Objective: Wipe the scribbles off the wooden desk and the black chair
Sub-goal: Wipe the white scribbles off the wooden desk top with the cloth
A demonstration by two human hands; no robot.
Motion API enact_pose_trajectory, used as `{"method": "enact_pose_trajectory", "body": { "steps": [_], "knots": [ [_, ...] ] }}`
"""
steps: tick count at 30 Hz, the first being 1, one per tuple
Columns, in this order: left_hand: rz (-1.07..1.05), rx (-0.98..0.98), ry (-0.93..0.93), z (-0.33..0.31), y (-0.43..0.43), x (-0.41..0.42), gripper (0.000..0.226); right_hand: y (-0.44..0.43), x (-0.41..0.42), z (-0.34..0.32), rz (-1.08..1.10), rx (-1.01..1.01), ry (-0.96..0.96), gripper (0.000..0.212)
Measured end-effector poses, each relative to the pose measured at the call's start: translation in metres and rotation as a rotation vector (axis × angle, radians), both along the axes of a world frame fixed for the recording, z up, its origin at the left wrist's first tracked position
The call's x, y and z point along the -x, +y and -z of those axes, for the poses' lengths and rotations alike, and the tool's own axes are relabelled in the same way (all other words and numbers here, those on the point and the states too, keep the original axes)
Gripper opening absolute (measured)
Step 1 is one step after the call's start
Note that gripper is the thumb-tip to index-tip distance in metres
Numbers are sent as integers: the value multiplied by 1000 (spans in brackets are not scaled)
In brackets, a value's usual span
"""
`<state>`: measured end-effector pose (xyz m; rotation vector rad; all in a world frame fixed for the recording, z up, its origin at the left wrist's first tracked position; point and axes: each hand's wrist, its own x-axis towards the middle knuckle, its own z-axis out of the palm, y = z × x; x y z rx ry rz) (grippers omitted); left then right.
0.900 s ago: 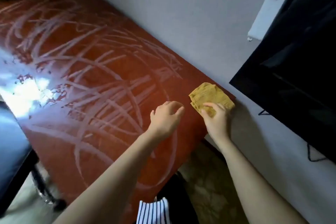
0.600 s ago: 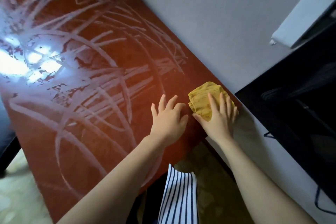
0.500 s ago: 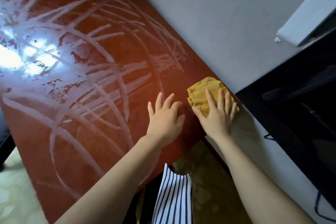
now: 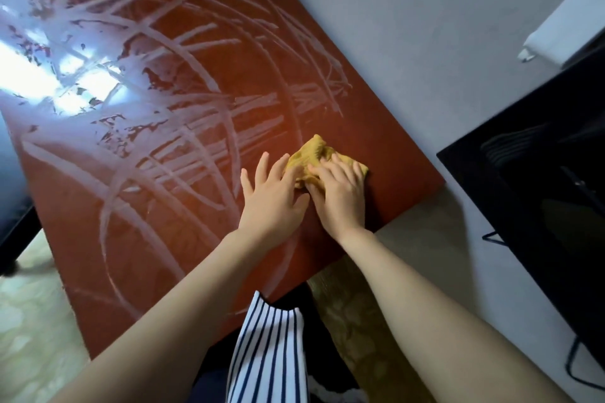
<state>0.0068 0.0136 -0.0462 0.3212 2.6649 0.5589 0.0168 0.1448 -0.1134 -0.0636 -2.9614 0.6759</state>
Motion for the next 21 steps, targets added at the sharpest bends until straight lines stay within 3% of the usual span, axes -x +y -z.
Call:
{"method": "enact_pose_trajectory", "body": {
  "steps": [3,7,14,21],
  "knots": [
    [60,41,7,-1,-5,-1,60,-6,-31,1,-54,42,26,40],
    [217,109,24,1,-7,-7,69,14,-67,5,-47,38,87,29],
    [504,356,72,11,0,-27,104,85,-75,3,327,25,68,24],
    [525,440,103,22,0,-35,111,95,-14,-25,515,54,37,31]
  ]
}}
